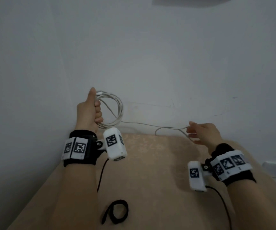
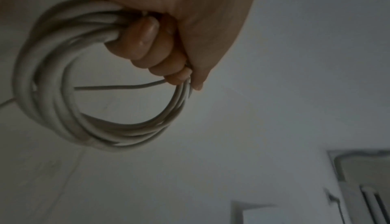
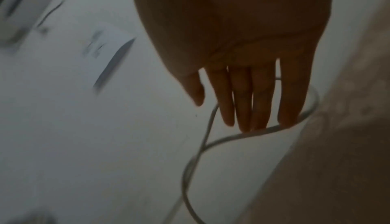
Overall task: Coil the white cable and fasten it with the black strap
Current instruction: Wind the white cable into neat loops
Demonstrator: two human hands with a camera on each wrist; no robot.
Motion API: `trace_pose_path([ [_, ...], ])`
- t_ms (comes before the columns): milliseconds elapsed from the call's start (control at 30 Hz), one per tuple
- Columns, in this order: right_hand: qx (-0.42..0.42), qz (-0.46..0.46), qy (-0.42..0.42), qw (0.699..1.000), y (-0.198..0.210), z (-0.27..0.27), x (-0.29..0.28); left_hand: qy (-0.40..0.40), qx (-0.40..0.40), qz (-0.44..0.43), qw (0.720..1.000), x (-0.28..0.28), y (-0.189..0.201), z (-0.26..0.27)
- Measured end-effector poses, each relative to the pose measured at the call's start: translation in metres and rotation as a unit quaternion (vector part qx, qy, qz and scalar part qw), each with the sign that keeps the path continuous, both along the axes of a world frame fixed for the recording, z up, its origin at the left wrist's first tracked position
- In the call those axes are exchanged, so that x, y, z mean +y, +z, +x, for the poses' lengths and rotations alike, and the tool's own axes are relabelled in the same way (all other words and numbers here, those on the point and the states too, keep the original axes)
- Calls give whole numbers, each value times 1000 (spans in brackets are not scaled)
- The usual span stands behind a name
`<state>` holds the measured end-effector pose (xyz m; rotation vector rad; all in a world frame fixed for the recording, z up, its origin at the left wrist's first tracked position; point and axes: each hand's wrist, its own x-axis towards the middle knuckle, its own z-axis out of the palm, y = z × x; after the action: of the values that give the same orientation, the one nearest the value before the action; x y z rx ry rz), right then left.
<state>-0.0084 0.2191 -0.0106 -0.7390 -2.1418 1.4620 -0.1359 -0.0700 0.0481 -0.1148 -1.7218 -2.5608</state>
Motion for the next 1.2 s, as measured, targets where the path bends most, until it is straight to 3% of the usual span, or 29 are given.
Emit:
trace_pose_path([
  [100,-39,186,-82,978,6,4,-6,-5,11,-29,1000,9,2,4],
  [167,28,184,-68,980,11,5,-10,-17,8,-27,999,11,3,6],
  [267,89,147,55,984,12,-2,-28,-44,10,-35,998,14,6,9],
  [367,-20,202,171,964,-2,-15,-38,-77,21,-52,995,16,8,13],
  [467,-117,225,218,943,-10,-16,-36,-114,38,-71,990,18,11,17],
  [567,-120,214,197,949,-7,-14,-33,-142,58,-93,984,22,15,22],
  [733,-180,296,150,926,-1,-11,-33,-164,75,-129,975,35,19,31],
  [867,-178,273,107,939,0,-9,-25,-151,77,-142,975,38,18,32],
  [1000,-205,261,124,935,-1,-7,-20,-146,68,-120,980,33,19,30],
  [1200,-224,361,124,897,3,-8,-23,-132,59,-108,984,27,18,27],
])
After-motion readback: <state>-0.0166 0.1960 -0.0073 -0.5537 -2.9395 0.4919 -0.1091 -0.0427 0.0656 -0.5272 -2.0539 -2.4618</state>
